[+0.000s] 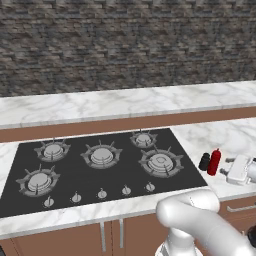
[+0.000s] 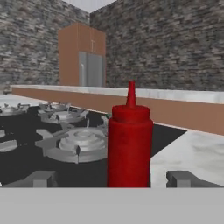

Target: Take 2 condiments from the cabinet and move them on the counter near the stove.Make sure the condiments are lined up with each other, next to each other.

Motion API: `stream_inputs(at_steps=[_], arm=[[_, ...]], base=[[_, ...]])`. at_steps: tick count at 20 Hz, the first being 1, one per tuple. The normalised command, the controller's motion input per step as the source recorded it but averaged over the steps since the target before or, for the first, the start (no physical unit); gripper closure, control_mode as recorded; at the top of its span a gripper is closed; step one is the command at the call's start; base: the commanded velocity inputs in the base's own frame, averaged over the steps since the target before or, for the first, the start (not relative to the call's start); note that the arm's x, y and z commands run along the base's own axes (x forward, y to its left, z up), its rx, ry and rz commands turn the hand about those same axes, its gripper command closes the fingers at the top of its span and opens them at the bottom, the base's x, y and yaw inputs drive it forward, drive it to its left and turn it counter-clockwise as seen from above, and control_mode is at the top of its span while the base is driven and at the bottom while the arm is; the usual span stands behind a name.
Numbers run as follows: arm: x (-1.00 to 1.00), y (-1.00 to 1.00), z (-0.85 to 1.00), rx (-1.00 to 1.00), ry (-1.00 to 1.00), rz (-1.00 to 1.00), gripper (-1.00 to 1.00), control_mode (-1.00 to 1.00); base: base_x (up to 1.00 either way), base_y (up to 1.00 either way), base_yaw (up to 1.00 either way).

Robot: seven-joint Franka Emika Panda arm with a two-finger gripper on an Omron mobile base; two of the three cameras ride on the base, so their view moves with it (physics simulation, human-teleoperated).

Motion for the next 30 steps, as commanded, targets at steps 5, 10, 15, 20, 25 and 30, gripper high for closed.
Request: stream_inputs(at_steps=[5,10,15,20,25,30], arm=[[-0.4,0.0,0.63,0.0,-0.01,0.0,-1.0,-1.0],[-0.42,0.09,0.65,0.0,0.01,-0.03,-1.0,-1.0],[-0.2,0.45,0.68,-0.01,0.11,-0.11,-1.0,-1.0],[0.0,0.79,0.78,-0.07,0.23,-0.17,-1.0,-1.0],[0.0,0.68,0.75,-0.1,0.45,-0.22,-1.0,-1.0],[0.0,0.5,0.52,-0.11,0.51,-0.25,-1.0,-1.0]], base=[[0.0,0.0,0.0],[0.0,0.0,0.0],[0.0,0.0,0.0],[0.0,0.0,0.0],[0.0,0.0,0.0],[0.0,0.0,0.0]])
